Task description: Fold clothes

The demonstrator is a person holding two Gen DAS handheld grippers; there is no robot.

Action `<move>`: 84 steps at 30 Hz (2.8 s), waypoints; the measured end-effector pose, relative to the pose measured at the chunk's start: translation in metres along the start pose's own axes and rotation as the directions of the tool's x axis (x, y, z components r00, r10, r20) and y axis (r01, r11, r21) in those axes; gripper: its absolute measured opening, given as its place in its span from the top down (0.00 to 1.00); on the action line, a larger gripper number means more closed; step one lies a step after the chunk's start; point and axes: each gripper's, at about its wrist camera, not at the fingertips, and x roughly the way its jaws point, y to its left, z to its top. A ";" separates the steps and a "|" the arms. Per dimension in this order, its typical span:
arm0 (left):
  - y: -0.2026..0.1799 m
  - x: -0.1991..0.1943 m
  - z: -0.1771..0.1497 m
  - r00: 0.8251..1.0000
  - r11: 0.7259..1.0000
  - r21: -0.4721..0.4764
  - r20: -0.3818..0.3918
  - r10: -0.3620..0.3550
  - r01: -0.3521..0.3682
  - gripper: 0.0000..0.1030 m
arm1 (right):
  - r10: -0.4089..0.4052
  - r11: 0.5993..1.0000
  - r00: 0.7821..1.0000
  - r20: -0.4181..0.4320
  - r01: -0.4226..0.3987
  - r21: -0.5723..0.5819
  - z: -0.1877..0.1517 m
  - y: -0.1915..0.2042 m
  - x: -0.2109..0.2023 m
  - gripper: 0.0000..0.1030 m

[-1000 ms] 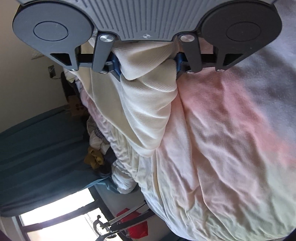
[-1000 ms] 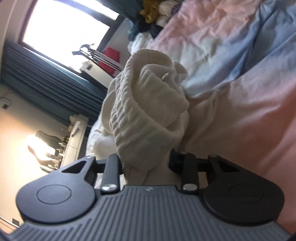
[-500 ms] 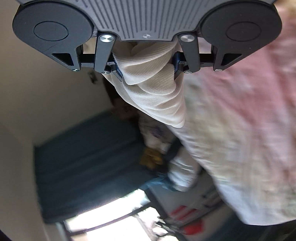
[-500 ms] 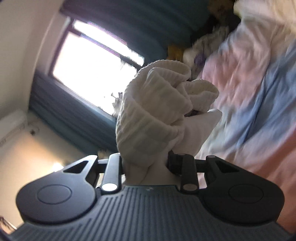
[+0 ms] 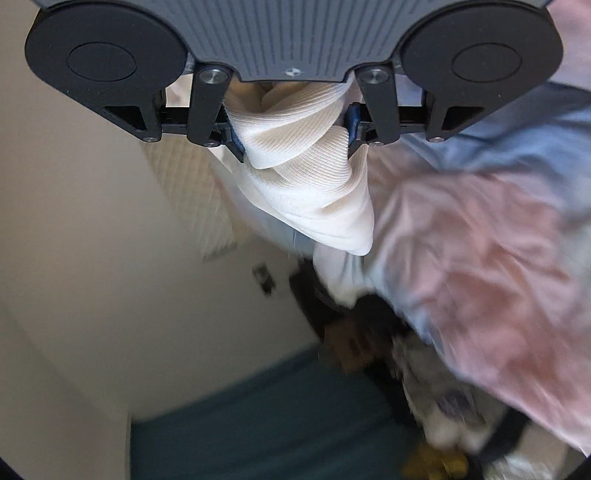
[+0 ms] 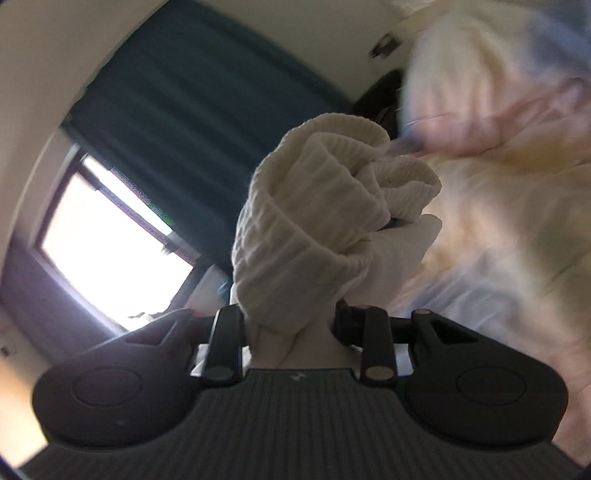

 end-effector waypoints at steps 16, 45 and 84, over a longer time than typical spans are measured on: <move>0.099 0.056 -0.020 0.972 0.994 0.022 -0.208 0.107 -0.104 0.40 | -0.149 0.974 0.974 -0.173 0.175 0.145 -0.059 -0.143 0.035 0.62; -0.180 -0.196 -0.104 0.954 0.703 0.663 0.059 0.295 -0.259 0.00 | -0.338 0.856 0.941 0.022 0.317 -0.409 -0.068 0.112 -0.151 0.26; -0.179 -0.331 -0.179 0.881 0.523 0.718 0.289 0.375 -0.459 0.00 | -0.446 0.643 0.865 0.230 0.489 -0.590 -0.199 0.202 -0.202 0.14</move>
